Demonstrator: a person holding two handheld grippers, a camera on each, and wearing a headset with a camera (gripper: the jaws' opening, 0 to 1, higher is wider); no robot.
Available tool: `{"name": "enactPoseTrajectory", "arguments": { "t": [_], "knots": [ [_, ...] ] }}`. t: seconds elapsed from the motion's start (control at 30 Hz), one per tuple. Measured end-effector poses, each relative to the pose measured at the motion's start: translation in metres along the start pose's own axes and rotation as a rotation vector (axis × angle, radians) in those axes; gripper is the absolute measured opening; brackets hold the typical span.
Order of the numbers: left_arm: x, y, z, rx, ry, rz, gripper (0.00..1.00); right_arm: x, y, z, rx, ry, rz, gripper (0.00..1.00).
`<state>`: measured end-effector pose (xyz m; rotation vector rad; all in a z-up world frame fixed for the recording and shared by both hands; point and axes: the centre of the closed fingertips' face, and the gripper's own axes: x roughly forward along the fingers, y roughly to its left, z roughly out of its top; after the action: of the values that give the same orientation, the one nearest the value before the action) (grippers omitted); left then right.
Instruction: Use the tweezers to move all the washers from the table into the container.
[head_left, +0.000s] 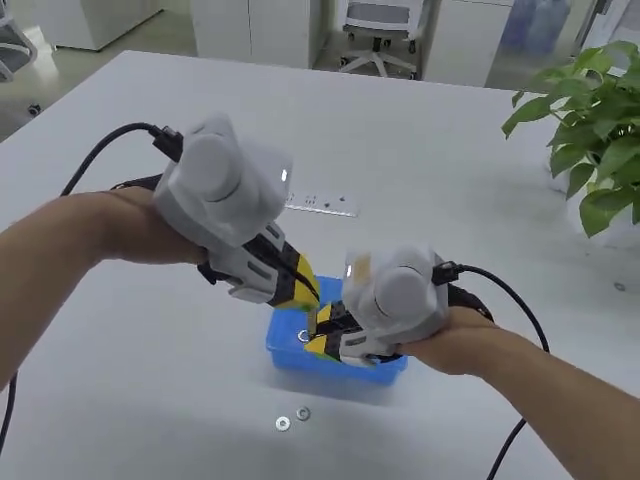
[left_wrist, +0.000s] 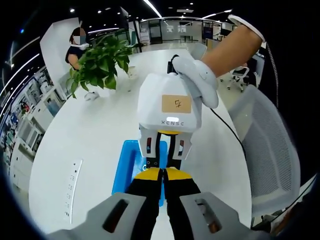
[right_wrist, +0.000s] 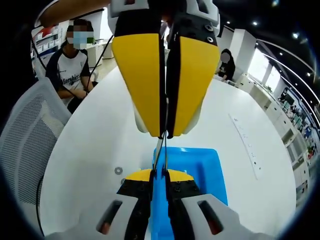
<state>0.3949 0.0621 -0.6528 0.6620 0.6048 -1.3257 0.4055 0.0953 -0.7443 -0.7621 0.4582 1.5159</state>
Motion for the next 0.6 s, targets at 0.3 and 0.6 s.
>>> {"name": "enactPoseTrajectory", "arguments": {
  "t": [0.3,0.6],
  "knots": [
    [0.004,-0.016,-0.004,-0.009,0.003,-0.015,0.05,0.002,0.018,-0.003,0.006,0.0,0.014,0.11],
    [0.007,-0.028,-0.011,-0.031,0.012,-0.031,0.05,0.009,0.032,-0.008,0.006,0.005,0.038,0.11]
  ]
}}
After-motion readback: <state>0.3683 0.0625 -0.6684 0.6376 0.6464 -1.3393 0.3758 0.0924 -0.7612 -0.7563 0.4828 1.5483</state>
